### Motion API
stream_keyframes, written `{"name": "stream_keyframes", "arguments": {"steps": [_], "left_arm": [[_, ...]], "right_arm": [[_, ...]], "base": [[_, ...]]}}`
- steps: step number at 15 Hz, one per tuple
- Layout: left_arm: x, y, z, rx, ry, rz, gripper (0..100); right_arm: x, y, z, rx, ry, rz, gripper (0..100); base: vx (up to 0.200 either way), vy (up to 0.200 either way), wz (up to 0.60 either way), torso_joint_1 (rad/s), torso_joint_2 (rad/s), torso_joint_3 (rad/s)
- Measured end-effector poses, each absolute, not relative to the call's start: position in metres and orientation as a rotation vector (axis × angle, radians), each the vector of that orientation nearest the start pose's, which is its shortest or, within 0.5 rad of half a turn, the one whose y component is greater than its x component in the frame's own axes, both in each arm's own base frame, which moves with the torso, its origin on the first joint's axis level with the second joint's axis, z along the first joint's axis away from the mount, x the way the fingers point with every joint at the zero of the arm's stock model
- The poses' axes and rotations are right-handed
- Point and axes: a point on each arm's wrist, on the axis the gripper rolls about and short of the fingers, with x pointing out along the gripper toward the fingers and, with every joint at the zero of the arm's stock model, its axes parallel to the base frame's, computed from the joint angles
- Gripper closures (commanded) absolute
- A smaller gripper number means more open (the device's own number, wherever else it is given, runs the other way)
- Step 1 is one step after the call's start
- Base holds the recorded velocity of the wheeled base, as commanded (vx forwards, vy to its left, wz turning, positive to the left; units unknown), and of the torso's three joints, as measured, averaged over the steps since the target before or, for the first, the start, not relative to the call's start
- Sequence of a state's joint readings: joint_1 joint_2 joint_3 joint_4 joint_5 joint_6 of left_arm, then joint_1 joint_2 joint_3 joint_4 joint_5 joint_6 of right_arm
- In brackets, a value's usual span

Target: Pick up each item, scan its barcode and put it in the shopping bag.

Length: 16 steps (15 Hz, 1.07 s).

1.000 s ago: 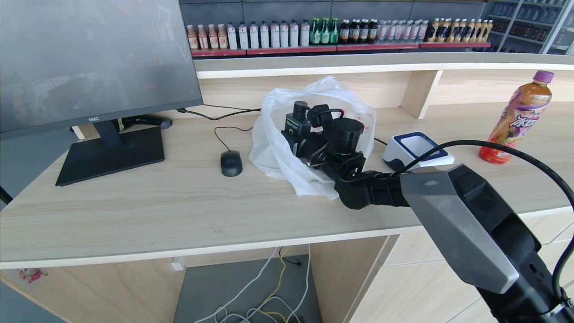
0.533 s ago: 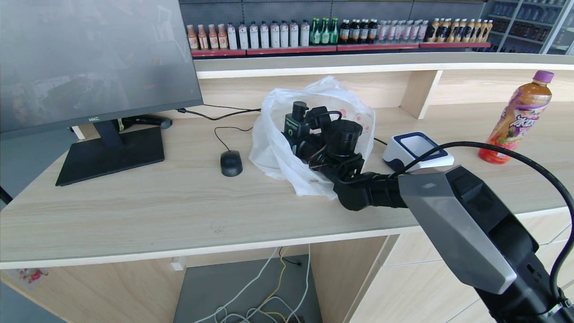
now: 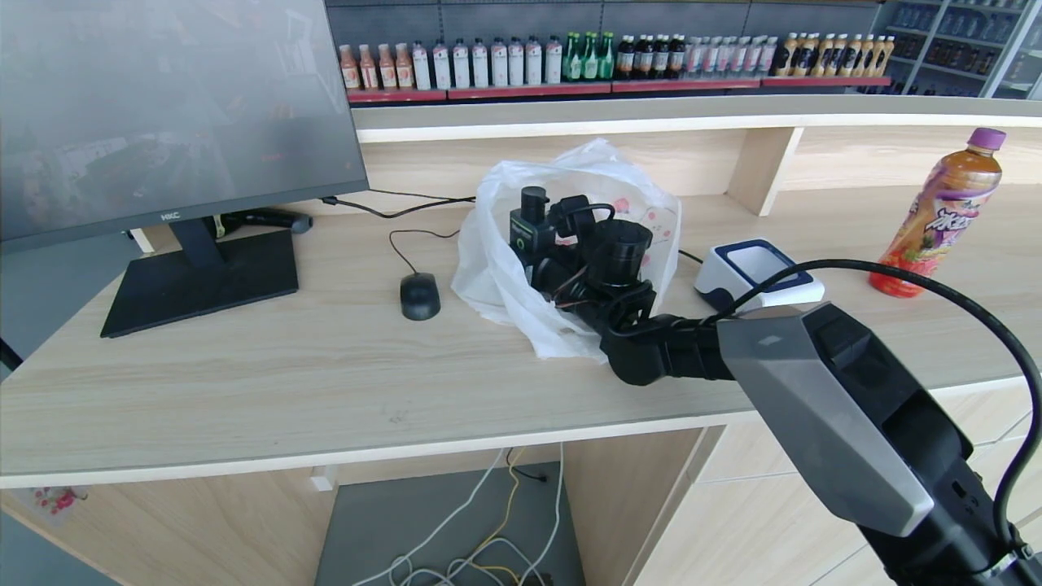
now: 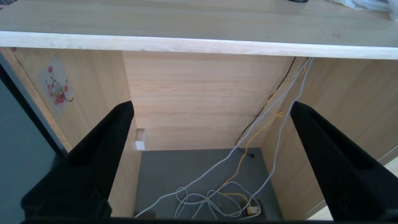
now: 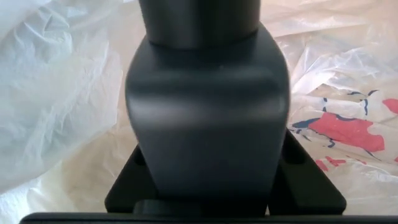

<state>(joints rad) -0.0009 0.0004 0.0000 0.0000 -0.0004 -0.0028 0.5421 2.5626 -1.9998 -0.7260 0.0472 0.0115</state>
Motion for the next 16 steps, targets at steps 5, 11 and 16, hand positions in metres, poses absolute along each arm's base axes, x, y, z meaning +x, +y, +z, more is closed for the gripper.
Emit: {"name": "stream_keyframes", "arguments": {"steps": [5,11,16], "left_arm": [[-0.023,0.0,0.075,-0.003,0.0,0.0,0],[-0.023,0.0,0.075,-0.003,0.0,-0.001,0],[-0.023,0.0,0.075,-0.003,0.0,0.0,0]], "right_arm": [[0.461,0.28,0.154,0.054,-0.187,0.582,0],[0.457,0.276,0.172,0.064,-0.241,0.565,0],[0.447,0.266,0.21,0.083,-0.304,0.558,0]], "base": [[0.0,0.0,0.0,0.0,0.0,0.0],[0.0,0.0,0.0,0.0,0.0,0.0],[0.0,0.0,0.0,0.0,0.0,0.0]]}}
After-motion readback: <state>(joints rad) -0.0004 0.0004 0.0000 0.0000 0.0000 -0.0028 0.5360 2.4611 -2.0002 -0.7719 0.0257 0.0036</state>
